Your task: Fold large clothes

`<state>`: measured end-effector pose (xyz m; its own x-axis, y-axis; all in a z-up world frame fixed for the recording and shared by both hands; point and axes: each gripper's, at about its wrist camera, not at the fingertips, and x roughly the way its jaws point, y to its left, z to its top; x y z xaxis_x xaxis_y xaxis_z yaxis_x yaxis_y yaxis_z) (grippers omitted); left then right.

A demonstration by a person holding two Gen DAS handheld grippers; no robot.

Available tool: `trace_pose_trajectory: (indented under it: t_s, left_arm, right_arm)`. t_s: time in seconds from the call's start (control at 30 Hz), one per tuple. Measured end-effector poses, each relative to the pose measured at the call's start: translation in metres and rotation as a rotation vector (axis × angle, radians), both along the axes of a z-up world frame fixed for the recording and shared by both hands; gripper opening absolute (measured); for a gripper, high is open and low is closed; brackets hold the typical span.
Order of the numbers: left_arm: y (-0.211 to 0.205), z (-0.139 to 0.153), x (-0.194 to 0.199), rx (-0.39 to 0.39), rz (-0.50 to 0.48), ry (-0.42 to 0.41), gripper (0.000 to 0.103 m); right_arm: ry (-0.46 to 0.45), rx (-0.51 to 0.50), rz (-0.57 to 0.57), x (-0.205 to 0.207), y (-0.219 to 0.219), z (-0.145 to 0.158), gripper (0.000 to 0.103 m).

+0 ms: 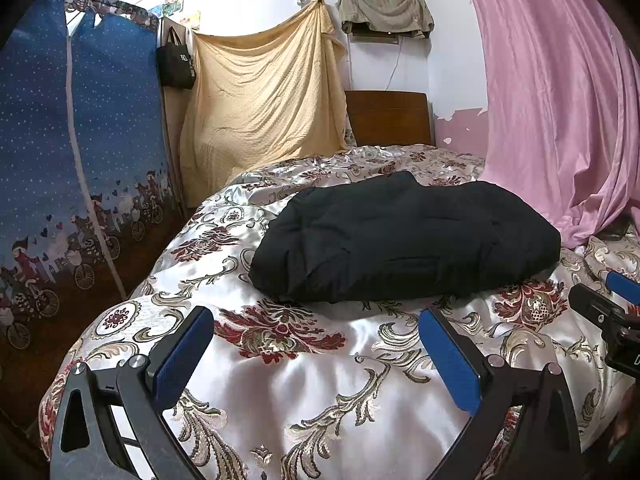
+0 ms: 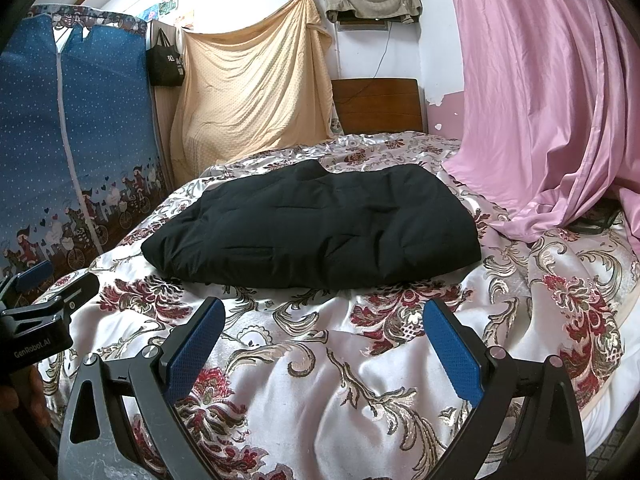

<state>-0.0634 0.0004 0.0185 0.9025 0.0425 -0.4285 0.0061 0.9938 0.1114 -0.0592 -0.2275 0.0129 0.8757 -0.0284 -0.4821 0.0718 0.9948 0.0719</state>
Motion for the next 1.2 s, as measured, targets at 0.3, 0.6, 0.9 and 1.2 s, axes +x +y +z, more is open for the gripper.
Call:
trace_pose_trajectory:
  t_s: [0.3, 0.6, 0.9, 1.2]
  left_arm:
    - [-0.0003, -0.0004, -0.0003, 0.002, 0.0, 0.0, 0.103]
    - [-0.0015, 0.0, -0.0008, 0.002, -0.001, 0.0, 0.103]
    - [0.0016, -0.0017, -0.0002, -0.061, -0.008, 0.021, 0.103]
    - [0.0047, 0.0001, -0.0026, -0.021, 0.063, -0.011, 0.103]
  right_arm:
    - [-0.001, 0.0, 0.001, -0.0002, -0.0008, -0.0003, 0.097]
    - [-0.003, 0.003, -0.003, -0.001, -0.0006, 0.0016, 0.097]
    - [-0.003, 0.002, -0.002, -0.0011, -0.0008, 0.0013, 0.097]
    - [-0.002, 0.003, -0.002, -0.0024, 0.0009, 0.0023, 0.097]
